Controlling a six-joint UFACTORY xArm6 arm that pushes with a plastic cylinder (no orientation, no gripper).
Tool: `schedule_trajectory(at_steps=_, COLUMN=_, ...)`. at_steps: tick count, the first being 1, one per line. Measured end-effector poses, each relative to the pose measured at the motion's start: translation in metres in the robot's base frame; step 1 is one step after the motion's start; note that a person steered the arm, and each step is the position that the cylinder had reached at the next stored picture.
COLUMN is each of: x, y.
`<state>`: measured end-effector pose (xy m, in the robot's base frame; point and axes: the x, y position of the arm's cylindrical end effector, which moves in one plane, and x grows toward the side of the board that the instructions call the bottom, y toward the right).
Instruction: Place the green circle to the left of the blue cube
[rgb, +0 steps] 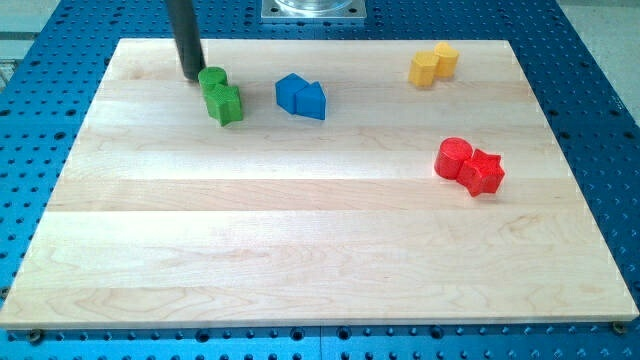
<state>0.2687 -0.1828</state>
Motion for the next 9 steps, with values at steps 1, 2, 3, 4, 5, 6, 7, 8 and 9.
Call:
schedule_trajectory(at_steps=1, x=0.022, y=0.001)
schedule_trajectory(at_steps=2, x=0.022, y=0.012)
schedule_trajectory(at_steps=3, x=0.022, y=0.021)
schedule_trajectory(at_steps=4, x=0.021, y=0.054)
schedule_trajectory(at_steps=5, x=0.023, y=0.085)
schedule_trajectory(at_steps=6, x=0.012, y=0.084)
schedule_trajectory(at_steps=7, x=-0.010, y=0.145)
schedule_trajectory(at_steps=8, x=0.001, y=0.213)
schedule_trajectory(at_steps=9, x=0.017, y=0.235)
